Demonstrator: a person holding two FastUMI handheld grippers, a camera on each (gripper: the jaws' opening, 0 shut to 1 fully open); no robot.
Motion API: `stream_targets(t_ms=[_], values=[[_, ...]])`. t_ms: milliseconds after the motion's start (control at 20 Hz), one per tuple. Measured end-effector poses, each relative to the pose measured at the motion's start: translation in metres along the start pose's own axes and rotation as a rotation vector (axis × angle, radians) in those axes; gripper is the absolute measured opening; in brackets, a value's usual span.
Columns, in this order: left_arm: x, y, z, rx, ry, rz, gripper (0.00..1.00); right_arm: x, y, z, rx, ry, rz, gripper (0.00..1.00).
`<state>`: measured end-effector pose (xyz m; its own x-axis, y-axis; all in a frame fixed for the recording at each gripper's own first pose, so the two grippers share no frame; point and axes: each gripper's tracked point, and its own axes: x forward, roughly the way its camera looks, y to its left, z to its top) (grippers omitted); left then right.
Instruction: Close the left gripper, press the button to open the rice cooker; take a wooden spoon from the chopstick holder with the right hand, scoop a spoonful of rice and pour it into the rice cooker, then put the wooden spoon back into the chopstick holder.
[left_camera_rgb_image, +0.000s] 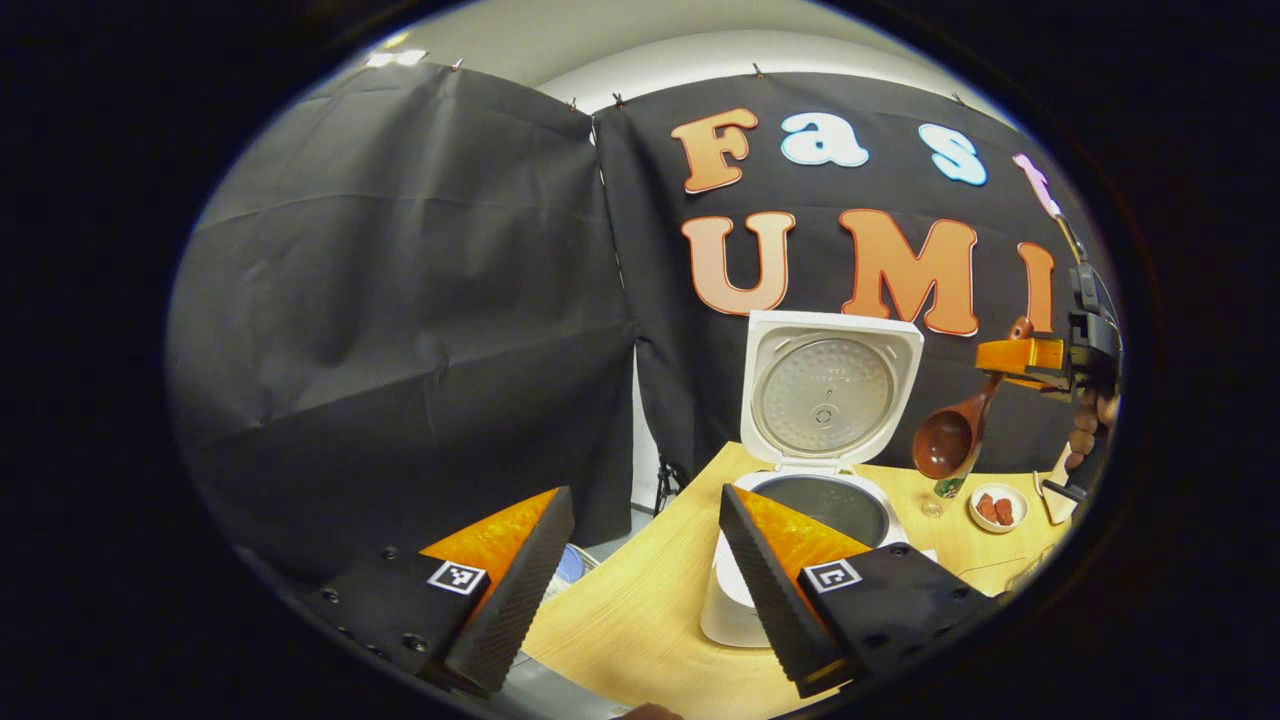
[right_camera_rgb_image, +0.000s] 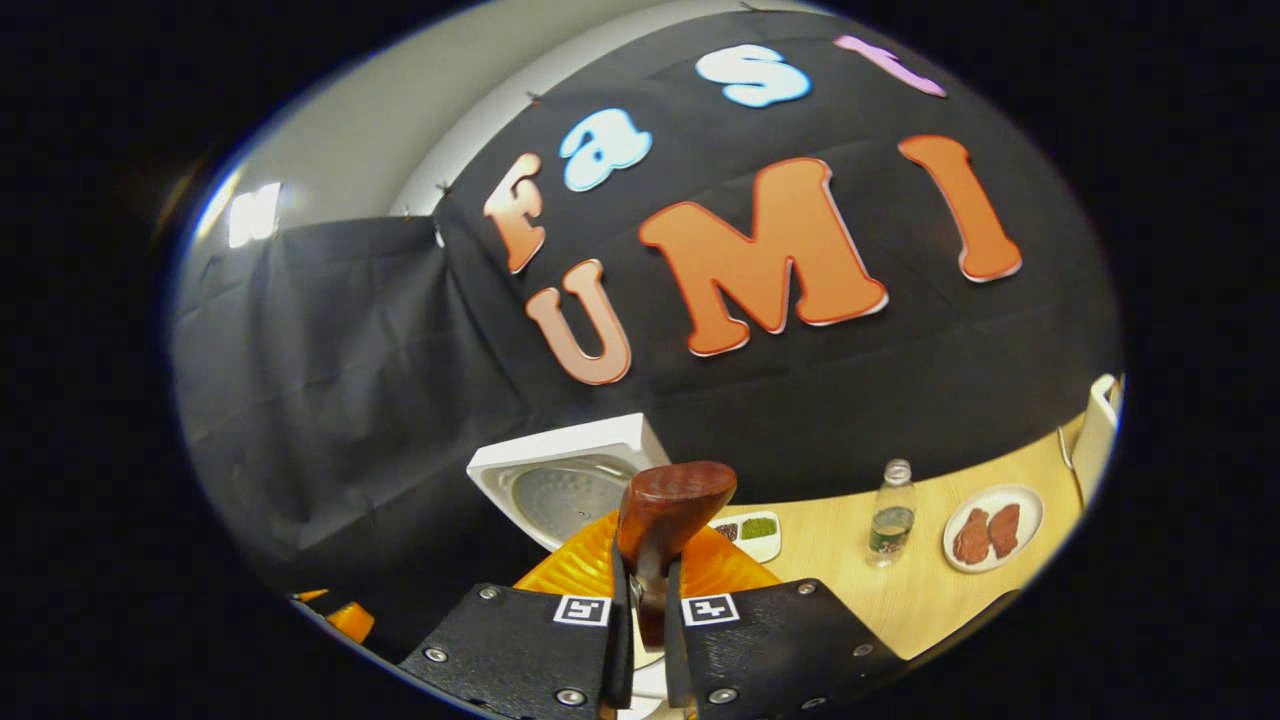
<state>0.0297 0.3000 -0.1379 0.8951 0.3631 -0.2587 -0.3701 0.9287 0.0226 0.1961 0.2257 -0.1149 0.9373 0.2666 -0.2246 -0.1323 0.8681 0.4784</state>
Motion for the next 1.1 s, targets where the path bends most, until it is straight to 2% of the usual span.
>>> stream_targets(t_ms=[150,300,350,500,700,750,850,950,1100], values=[[-0.009,-0.009,0.01,-0.002,-0.014,-0.002,0.96,-0.028,-0.051,0.009,0.127,0.003,-0.063,0.12],[-0.018,-0.029,0.011,-0.007,-0.015,-0.019,0.96,-0.064,-0.099,0.014,0.192,0.0,-0.124,0.12],[-0.021,-0.042,0.01,-0.005,-0.008,-0.036,0.99,-0.078,-0.111,0.015,0.209,0.0,-0.143,0.12],[-0.033,-0.08,0.009,0.009,-0.005,-0.087,0.96,-0.117,-0.155,0.018,0.241,-0.006,-0.211,0.12],[-0.049,-0.13,0.01,0.027,-0.013,-0.16,0.99,-0.167,-0.216,0.021,0.268,-0.027,-0.307,0.12],[-0.052,-0.14,0.01,0.03,-0.013,-0.173,0.96,-0.179,-0.231,0.019,0.272,-0.029,-0.338,0.12],[-0.056,-0.156,0.01,0.031,-0.01,-0.197,0.99,-0.203,-0.261,0.014,0.292,-0.027,-0.4,0.12],[-0.061,-0.169,0.012,0.035,-0.008,-0.216,0.96,-0.225,-0.281,0.015,0.307,-0.046,-0.432,0.12],[-0.06,-0.183,0.017,0.043,-0.011,-0.232,0.99,-0.248,-0.313,0.011,0.277,-0.059,-0.497,0.12]])
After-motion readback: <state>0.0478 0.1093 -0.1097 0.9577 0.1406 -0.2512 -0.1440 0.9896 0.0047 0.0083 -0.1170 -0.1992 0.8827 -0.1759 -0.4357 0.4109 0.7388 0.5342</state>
